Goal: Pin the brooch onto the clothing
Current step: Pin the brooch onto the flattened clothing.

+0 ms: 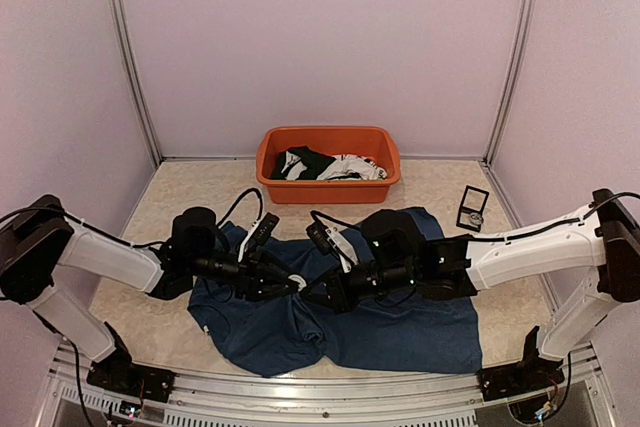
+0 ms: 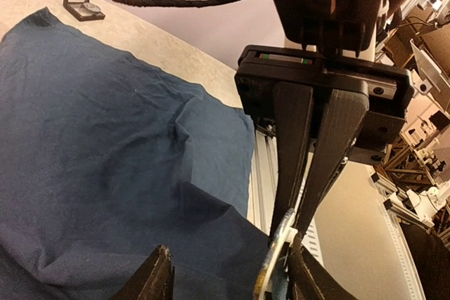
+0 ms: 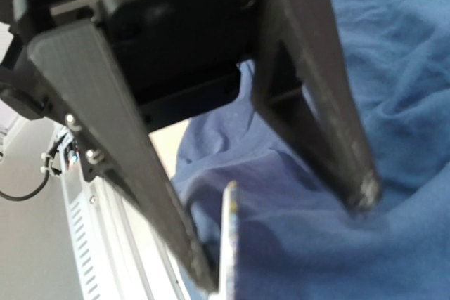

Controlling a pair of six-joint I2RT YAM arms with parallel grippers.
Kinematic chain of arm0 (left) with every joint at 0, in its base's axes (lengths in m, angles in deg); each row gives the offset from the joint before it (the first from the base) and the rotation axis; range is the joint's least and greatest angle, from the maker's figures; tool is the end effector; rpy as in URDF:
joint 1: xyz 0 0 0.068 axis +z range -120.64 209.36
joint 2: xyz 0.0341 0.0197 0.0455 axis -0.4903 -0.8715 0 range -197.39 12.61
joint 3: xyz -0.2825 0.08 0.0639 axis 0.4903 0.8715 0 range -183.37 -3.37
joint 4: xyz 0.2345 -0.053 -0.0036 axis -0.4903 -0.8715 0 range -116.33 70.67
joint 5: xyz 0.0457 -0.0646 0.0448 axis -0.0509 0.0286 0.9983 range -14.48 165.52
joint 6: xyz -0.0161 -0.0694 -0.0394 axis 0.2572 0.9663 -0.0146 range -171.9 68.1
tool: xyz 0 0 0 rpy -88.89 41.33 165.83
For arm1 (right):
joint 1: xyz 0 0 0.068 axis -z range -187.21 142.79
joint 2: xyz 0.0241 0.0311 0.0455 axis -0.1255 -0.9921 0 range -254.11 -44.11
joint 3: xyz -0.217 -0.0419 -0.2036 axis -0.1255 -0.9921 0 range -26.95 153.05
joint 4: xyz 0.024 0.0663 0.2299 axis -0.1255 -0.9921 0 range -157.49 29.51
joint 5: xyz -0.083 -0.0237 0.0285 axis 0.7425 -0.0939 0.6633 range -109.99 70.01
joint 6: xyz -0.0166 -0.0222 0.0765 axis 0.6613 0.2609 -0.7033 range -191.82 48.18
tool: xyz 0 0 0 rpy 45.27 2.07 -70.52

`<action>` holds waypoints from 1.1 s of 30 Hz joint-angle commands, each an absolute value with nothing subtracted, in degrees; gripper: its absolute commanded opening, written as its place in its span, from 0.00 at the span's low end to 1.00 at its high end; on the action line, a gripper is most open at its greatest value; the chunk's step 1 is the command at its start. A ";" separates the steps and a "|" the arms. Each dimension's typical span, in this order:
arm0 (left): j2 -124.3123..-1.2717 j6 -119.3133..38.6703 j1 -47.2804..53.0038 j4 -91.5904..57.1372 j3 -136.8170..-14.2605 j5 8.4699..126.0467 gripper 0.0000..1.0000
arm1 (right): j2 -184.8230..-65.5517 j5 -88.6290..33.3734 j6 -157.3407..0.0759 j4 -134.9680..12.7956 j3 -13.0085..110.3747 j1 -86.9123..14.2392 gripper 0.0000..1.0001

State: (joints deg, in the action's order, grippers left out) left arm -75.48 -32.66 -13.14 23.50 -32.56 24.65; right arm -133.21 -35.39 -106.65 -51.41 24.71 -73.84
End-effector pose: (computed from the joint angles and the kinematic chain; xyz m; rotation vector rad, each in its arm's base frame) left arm 0.1772 -0.2367 0.2136 1.0628 1.7467 -1.5291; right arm 0.1230 0.3319 0.2509 -0.8221 2.1973 1.2803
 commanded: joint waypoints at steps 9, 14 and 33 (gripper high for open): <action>-69.50 -29.81 -8.65 29.60 -26.42 26.75 0.74 | -132.22 -36.12 -105.53 -49.16 26.74 -74.96 0.00; -66.61 -29.10 -7.37 29.44 -24.15 35.13 0.97 | -132.73 -34.42 -103.93 -51.24 26.75 -74.96 0.00; -67.54 -19.35 1.46 14.21 -26.25 54.01 0.99 | -137.63 -32.73 -88.83 -62.83 34.18 -83.58 0.28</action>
State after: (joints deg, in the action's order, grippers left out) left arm -66.21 -21.42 0.91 17.97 -24.52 51.92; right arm -138.30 -31.80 -92.42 -60.20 33.34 -82.39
